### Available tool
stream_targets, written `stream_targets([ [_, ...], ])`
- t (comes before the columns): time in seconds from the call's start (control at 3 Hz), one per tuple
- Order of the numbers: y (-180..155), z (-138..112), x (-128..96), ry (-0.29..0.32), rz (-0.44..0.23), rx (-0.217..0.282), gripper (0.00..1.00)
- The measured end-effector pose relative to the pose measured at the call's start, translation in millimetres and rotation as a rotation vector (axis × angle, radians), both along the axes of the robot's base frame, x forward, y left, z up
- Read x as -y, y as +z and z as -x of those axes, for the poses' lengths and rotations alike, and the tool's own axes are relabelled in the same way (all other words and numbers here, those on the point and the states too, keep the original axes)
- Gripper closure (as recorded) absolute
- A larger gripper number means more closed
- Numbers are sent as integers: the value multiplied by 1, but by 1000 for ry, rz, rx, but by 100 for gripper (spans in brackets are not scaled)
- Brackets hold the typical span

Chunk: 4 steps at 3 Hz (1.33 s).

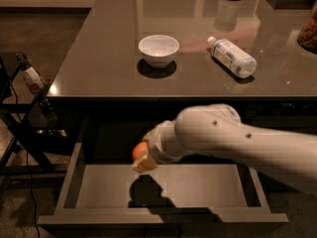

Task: Place orange into top drawer

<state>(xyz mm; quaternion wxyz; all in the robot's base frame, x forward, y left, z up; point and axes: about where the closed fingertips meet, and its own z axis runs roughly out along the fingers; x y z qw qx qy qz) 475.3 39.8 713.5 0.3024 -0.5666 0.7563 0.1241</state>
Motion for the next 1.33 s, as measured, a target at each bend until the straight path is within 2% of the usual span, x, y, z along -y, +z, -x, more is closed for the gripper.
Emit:
stream_targets([
  [0.33, -30, 2, 30, -96, -32, 14, 100],
  [0.67, -52, 2, 52, -162, -65, 30, 100],
  [1.33, -85, 0, 65, -195, -151, 10, 100],
])
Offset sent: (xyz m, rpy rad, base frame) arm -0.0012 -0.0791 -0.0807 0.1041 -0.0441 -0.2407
